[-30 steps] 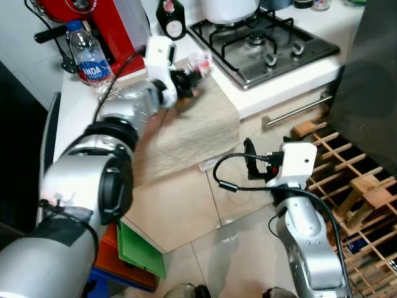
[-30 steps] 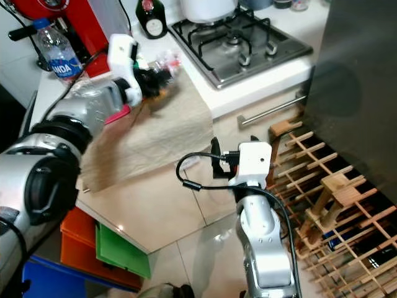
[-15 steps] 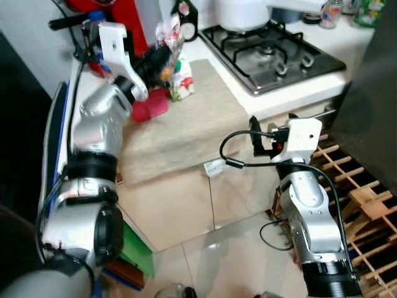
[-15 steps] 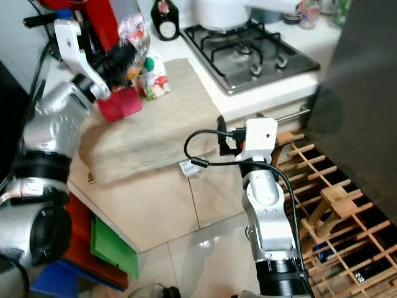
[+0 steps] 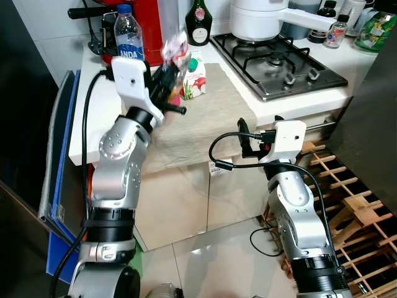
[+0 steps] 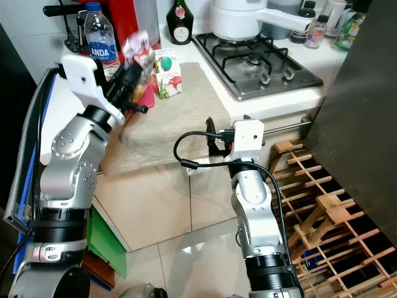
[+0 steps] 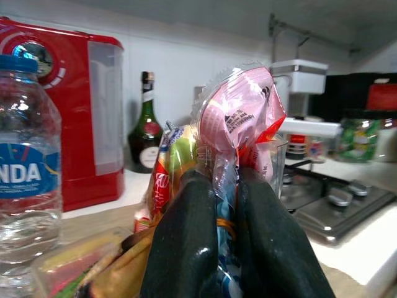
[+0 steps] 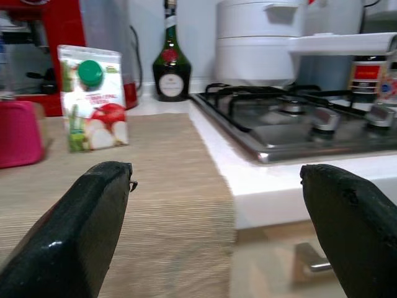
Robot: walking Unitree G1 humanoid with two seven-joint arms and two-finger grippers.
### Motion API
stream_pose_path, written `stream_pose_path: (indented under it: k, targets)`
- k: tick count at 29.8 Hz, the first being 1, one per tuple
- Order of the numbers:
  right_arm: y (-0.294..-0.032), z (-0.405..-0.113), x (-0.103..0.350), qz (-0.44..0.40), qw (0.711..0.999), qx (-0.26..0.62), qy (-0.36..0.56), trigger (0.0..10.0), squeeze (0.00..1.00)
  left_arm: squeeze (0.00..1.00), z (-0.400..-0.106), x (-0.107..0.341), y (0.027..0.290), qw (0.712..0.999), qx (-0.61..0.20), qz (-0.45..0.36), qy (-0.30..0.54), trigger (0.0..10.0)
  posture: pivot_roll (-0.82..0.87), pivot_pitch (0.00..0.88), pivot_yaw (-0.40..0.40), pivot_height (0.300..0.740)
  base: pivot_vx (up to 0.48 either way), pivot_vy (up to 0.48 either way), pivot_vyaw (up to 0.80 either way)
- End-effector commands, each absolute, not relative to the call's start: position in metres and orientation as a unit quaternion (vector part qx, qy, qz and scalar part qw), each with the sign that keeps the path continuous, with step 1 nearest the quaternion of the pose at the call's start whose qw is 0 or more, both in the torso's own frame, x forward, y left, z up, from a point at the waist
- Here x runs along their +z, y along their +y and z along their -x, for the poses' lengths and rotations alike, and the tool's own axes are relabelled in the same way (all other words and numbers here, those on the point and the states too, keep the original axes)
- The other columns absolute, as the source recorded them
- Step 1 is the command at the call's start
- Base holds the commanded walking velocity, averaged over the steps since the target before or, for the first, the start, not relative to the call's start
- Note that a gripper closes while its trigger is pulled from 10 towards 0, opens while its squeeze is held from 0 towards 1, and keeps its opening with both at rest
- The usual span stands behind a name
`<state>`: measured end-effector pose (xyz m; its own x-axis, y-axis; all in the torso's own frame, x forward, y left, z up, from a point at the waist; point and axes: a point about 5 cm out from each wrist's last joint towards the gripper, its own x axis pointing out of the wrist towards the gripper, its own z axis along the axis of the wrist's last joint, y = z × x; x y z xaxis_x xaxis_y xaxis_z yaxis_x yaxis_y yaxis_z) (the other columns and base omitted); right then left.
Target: Restocking fridge
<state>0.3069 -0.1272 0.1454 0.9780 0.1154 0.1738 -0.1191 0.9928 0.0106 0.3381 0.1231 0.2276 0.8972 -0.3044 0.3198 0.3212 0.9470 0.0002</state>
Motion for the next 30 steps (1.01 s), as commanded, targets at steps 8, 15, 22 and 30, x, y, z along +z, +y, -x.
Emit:
stream_pose_path:
  k: [8, 15, 22, 30]
  targets:
    - [-0.127, -0.310, 0.146, -0.010, 0.994, 0.065, -0.090, 10.0, 0.00, 0.00, -0.341, 0.222, 0.119, 0.978, -0.146, 0.009, -0.150, 10.0, -0.01, 0.000, 0.055, 0.740, -0.473, 0.000, 0.00]
    - [-0.125, -0.311, 0.142, -0.006, 0.994, 0.073, -0.085, 10.0, 0.00, 0.00, -0.343, 0.217, 0.118, 0.980, -0.143, 0.006, -0.142, 10.0, -0.01, 0.000, 0.062, 0.740, -0.477, 0.000, 0.00]
    - [-0.122, -0.310, 0.139, -0.010, 0.994, 0.076, -0.082, 10.0, 0.00, 0.00, -0.343, 0.208, 0.122, 0.983, -0.137, 0.005, -0.125, 10.0, -0.01, 0.000, 0.071, 0.740, -0.475, 0.000, 0.00]
    - [-0.120, -0.306, 0.133, -0.006, 0.994, 0.083, -0.073, 10.0, 0.00, 0.00, -0.336, 0.178, 0.134, 0.991, -0.109, 0.001, -0.071, 10.0, -0.01, 0.000, 0.080, 0.740, -0.159, 0.000, 0.00]
